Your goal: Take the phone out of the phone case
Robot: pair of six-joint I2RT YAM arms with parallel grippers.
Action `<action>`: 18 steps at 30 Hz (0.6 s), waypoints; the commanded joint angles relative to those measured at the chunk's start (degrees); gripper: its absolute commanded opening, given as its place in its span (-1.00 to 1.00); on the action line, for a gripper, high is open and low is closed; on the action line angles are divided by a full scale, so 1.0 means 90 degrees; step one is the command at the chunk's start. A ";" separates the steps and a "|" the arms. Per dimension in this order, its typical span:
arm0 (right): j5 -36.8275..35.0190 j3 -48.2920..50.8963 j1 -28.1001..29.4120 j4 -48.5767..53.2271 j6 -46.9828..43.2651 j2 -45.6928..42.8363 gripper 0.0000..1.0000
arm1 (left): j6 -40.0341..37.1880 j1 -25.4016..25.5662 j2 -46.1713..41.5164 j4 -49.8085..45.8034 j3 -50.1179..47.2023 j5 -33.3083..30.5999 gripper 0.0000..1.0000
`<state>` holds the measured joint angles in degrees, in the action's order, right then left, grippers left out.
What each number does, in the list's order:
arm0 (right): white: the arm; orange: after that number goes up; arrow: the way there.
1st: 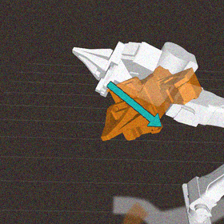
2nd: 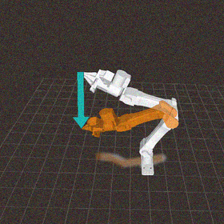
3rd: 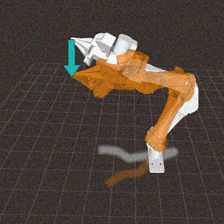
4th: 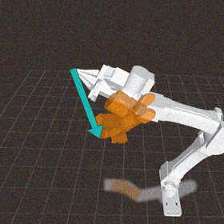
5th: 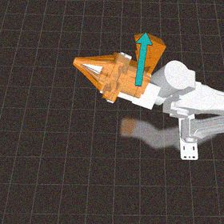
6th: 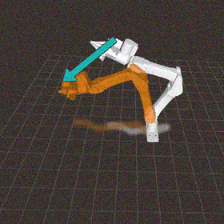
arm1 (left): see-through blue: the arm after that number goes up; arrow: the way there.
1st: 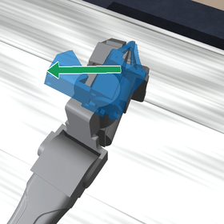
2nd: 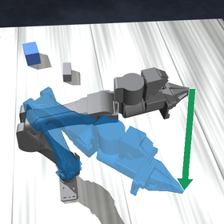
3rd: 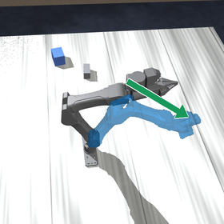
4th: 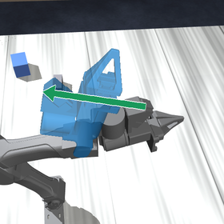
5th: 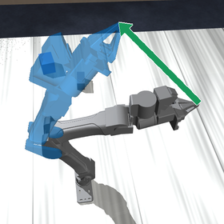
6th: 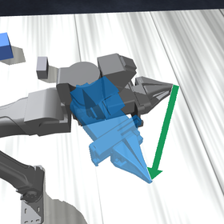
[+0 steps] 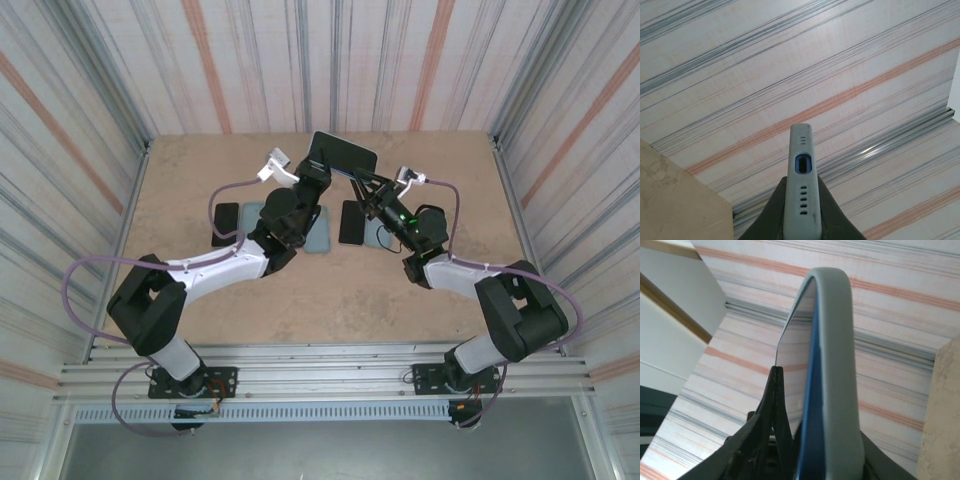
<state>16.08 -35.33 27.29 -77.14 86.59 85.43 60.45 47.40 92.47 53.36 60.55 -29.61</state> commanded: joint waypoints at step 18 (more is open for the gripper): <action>-0.0271 -0.0456 -0.0006 -0.0384 0.0030 0.0064 -0.80 | 0.0728 0.0329 0.0252 0.0329 0.0001 -0.0461 -0.74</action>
<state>13.61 -36.97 27.90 -78.37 89.60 86.26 66.28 48.66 94.04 56.05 60.47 -32.69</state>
